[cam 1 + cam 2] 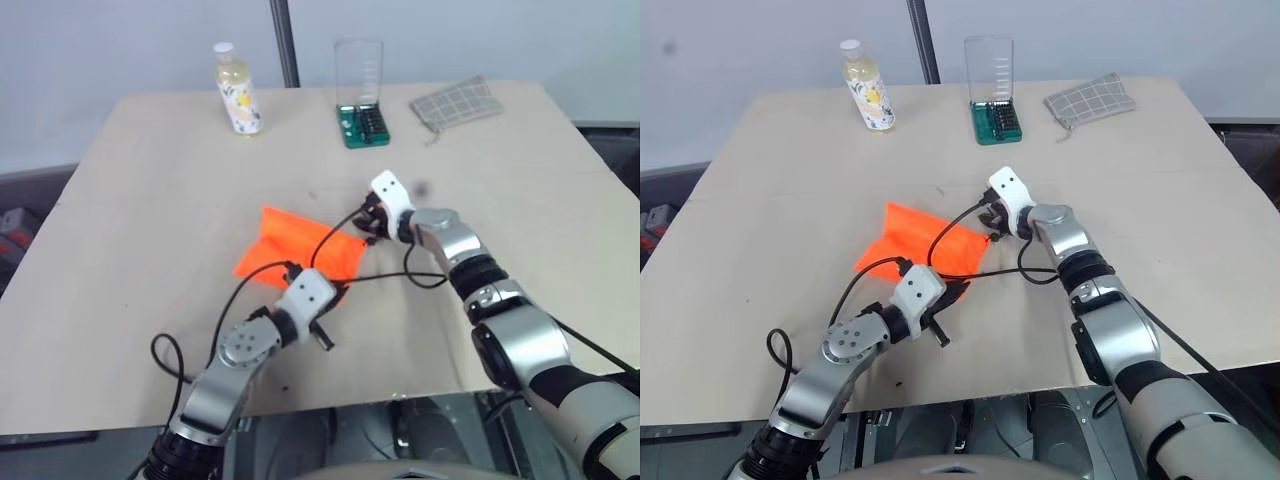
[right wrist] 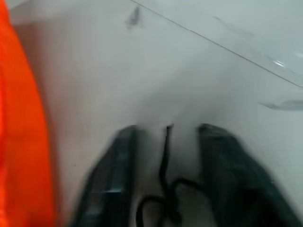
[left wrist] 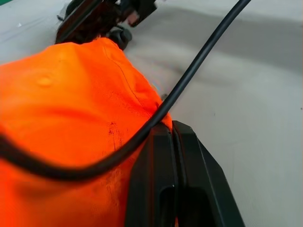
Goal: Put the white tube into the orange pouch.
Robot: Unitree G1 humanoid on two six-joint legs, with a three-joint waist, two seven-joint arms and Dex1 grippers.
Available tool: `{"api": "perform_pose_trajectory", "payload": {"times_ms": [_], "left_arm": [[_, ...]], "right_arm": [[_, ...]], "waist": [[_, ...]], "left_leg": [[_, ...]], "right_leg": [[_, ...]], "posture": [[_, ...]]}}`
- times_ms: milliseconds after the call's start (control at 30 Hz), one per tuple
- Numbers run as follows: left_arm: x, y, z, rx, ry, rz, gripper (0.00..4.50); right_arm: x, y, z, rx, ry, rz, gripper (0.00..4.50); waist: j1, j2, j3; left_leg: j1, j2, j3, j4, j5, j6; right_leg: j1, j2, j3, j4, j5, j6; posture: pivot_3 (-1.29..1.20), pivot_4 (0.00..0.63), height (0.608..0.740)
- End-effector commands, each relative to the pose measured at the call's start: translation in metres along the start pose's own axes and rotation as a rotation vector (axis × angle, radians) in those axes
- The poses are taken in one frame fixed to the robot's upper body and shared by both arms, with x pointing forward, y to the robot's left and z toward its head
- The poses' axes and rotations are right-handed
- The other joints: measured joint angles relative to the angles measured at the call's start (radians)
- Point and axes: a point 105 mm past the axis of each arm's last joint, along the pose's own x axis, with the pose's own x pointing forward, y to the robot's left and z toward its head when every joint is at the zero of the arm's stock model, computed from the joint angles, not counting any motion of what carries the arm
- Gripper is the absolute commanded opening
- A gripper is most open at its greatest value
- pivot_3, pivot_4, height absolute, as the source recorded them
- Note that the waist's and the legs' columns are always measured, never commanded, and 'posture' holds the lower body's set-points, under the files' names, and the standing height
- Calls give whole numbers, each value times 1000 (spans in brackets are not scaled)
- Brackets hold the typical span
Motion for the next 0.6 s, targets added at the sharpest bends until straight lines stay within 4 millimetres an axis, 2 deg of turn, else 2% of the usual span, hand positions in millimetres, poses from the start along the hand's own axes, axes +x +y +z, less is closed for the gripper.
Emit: {"api": "perform_pose_trajectory", "payload": {"times_ms": [33,67,167,233,300,400,567,600], "left_arm": [[-2,4,10,29,-40,16,0],[-2,5,10,30,-41,15,0],[-1,6,9,33,-38,14,0],[-1,6,9,36,-37,11,0],[0,7,9,39,-37,8,0],[2,7,9,49,-39,3,0],[3,8,8,61,-37,-4,0],[3,8,8,63,-37,-6,0]], "right_arm": [[0,5,-28,58,80,16,236],[-1,3,-28,59,78,12,23],[-5,-1,-20,64,26,-11,23],[-8,-3,-4,66,-53,-21,23],[-15,1,20,60,-181,34,23],[-30,-3,31,100,-258,51,873],[-44,-14,25,89,-266,-9,3192],[-48,-16,23,109,-274,-14,3192]], "waist": [[-4,0,0],[-5,0,0],[-7,0,0],[-7,1,0],[-8,1,0],[-10,2,1],[-12,2,1],[-13,2,1]], "left_leg": [[0,0,0,0,0,0],[0,0,0,0,0,0],[0,0,0,0,0,0],[-1,0,0,0,0,0],[-1,0,0,0,0,0],[-2,0,-1,0,0,0],[-2,0,-1,0,0,0],[-2,0,0,0,0,0]], "right_leg": [[0,0,0,0,0,0],[0,0,0,0,0,0],[0,0,0,0,0,0],[0,0,0,0,0,0],[0,0,0,0,0,0],[-1,0,0,0,0,0],[-1,0,0,0,0,0],[-1,0,0,0,0,0]], "posture": [[0,150,740],[0,150,740],[0,150,740],[0,150,740],[0,150,740],[0,150,740],[0,150,740],[0,150,740]]}}
